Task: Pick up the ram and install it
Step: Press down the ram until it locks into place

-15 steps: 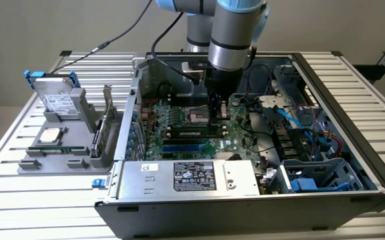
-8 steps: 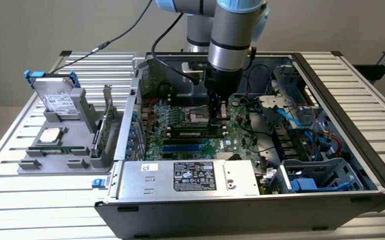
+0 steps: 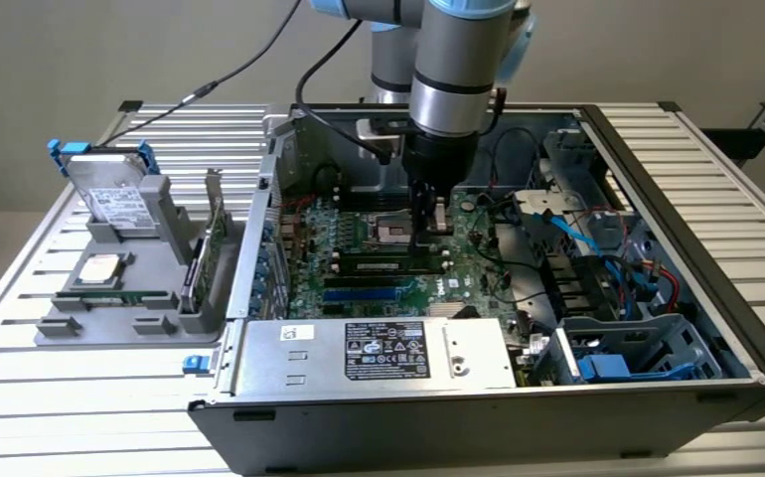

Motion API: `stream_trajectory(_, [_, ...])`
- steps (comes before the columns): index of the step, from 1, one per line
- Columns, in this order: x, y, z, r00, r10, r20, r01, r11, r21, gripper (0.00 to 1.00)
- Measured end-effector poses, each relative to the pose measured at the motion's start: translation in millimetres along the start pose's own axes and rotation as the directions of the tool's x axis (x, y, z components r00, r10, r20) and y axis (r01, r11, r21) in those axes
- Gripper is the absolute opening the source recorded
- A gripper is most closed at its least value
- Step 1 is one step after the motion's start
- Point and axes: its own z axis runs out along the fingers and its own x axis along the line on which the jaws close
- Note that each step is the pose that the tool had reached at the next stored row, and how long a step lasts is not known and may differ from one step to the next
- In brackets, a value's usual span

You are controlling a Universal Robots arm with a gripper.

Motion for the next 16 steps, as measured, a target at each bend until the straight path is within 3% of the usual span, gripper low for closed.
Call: stream_trajectory(16, [-4.4, 29.3, 2.2, 1.0, 0.004, -0.0019, -0.004, 1.0, -0.0006, 0.1])
